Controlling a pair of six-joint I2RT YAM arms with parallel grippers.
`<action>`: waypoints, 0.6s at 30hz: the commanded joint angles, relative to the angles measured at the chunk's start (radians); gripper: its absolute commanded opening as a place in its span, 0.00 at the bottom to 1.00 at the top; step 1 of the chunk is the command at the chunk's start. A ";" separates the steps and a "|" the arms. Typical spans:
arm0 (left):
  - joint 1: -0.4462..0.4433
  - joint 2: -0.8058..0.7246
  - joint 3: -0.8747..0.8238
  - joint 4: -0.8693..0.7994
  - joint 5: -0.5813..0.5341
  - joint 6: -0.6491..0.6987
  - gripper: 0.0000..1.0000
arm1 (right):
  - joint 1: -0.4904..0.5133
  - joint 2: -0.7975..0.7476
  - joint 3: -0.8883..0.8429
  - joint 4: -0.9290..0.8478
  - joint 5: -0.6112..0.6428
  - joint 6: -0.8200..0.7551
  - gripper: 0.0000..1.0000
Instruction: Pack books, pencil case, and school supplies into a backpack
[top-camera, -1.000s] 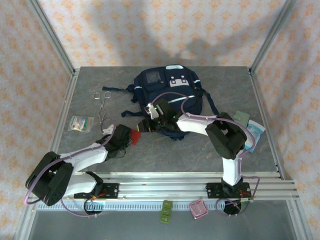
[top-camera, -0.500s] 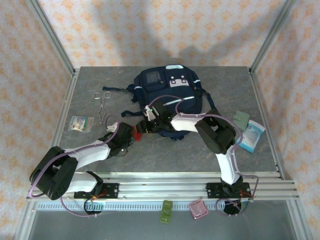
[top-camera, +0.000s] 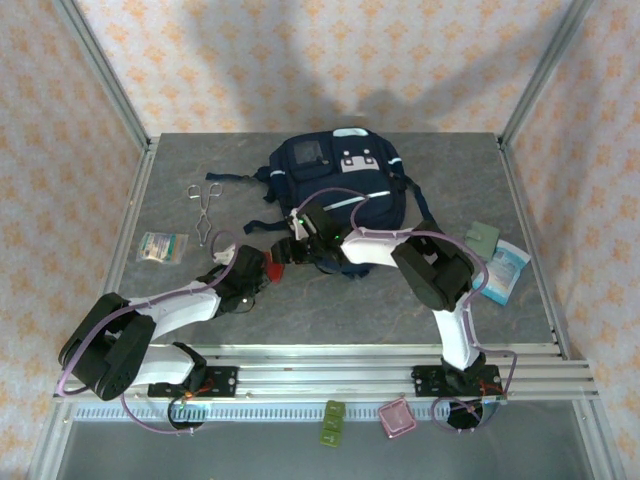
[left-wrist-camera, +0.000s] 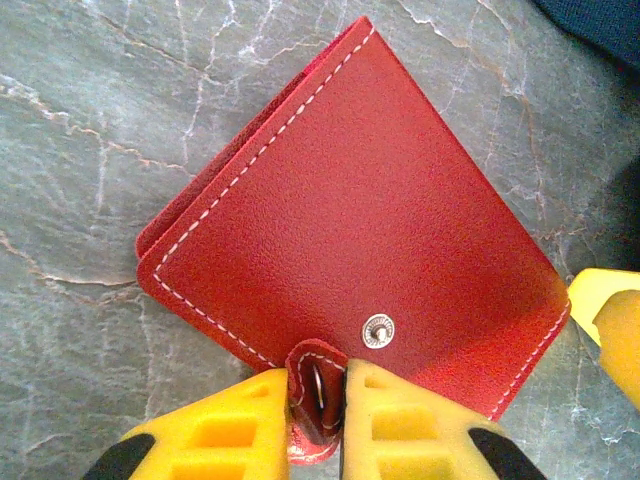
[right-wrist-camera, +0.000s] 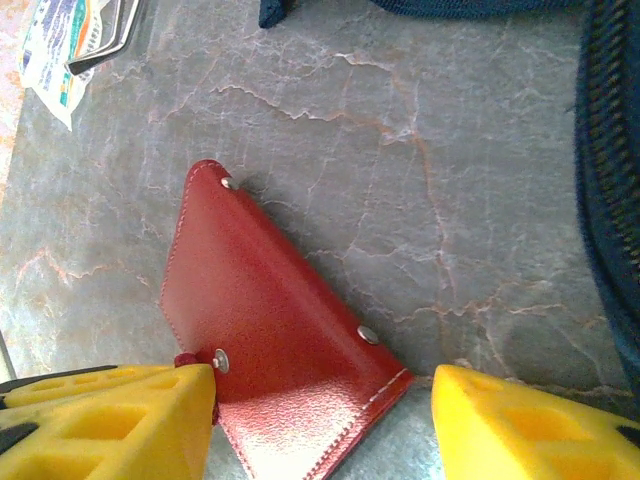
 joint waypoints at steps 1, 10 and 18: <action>-0.009 0.024 -0.049 -0.114 0.041 0.020 0.15 | -0.025 0.024 0.036 0.014 0.056 -0.014 0.59; -0.010 0.030 -0.026 -0.116 0.034 0.034 0.15 | -0.006 0.079 0.050 0.049 -0.156 -0.032 0.49; -0.009 0.041 -0.004 -0.116 0.033 0.047 0.15 | -0.003 0.027 -0.025 0.090 -0.309 -0.079 0.36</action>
